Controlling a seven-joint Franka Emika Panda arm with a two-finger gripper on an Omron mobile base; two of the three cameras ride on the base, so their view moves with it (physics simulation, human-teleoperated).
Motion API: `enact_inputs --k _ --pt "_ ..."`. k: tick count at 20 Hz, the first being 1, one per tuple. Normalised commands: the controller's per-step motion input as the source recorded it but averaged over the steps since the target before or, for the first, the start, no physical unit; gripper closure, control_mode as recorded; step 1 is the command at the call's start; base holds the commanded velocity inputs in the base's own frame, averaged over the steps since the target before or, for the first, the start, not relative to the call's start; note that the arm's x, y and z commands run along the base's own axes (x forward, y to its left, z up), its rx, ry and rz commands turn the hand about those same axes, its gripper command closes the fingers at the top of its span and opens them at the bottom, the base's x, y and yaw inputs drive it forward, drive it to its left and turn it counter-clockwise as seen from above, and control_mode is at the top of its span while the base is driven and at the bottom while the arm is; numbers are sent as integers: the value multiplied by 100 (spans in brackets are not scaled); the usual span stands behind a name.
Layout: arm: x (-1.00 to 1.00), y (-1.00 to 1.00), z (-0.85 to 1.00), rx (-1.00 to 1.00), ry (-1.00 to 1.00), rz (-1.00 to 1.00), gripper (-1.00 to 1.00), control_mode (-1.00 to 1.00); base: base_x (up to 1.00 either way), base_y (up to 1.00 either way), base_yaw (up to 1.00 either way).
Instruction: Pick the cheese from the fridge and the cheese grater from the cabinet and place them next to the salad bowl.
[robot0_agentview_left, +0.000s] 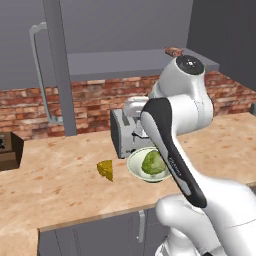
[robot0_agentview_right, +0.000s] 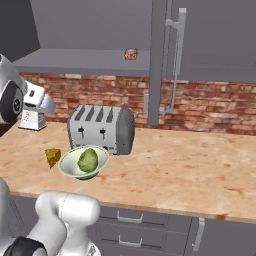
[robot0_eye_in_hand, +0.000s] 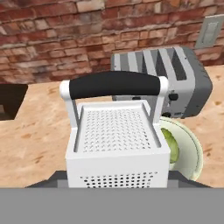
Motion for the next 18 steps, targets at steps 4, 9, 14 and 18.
enact_inputs --k 4,9,14,18 --pt "-28 44 -85 3 0 -10 100 -100 0 0 0" --pt "-8 39 -75 8 0 -15 100 -100 0 0 0" --pt "-1 38 -73 2 0 -19 100 -100 0 0 0" --pt "1 18 -59 0 -1 -17 100 -100 0 0 0"
